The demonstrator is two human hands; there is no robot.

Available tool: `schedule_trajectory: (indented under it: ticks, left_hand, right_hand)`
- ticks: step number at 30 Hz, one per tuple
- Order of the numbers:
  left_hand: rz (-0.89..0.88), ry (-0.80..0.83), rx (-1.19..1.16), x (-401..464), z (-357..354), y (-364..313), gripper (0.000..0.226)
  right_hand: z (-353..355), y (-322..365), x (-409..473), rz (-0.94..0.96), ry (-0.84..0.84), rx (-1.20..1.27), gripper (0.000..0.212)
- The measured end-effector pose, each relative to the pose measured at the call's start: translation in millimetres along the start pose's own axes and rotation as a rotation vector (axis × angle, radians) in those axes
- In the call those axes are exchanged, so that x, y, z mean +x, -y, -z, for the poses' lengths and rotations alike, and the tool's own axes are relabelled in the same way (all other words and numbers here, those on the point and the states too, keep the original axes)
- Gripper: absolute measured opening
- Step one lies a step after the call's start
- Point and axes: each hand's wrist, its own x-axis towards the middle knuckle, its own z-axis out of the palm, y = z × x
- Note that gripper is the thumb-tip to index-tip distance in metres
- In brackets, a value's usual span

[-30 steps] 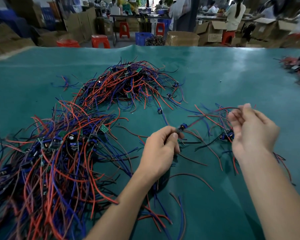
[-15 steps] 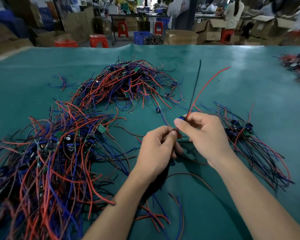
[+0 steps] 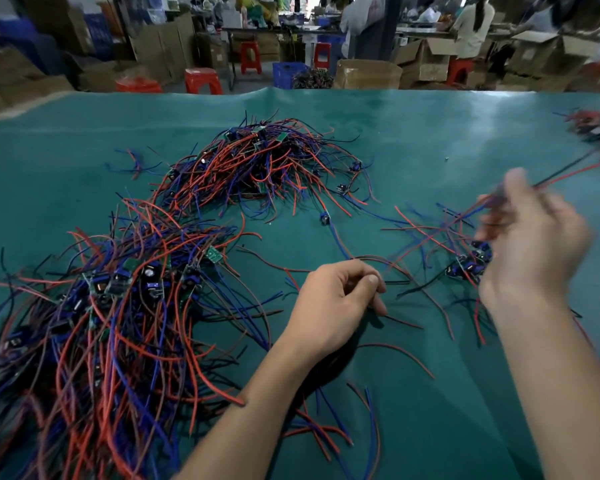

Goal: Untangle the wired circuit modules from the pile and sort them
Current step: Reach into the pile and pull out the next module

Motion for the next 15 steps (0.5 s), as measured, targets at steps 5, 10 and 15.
schedule_trajectory:
  ticks: [5, 10, 15]
  left_hand:
    - [0.006, -0.09, -0.062, 0.9, 1.1, -0.3, 0.019]
    - [0.026, -0.12, -0.073, -0.8, 2.5, -2.7, 0.025]
    - [0.041, -0.136, -0.1, 1.7, 2.9, -3.1, 0.019]
  right_hand:
    - [-45.4, 39.1, -32.0, 0.033, 0.242, -0.012, 0.027]
    - [-129.4, 38.5, -79.7, 0.193, 0.962, -0.53, 0.058]
    - [-170.8, -0.1, -59.4, 0.271, 1.071, -1.096, 0.046]
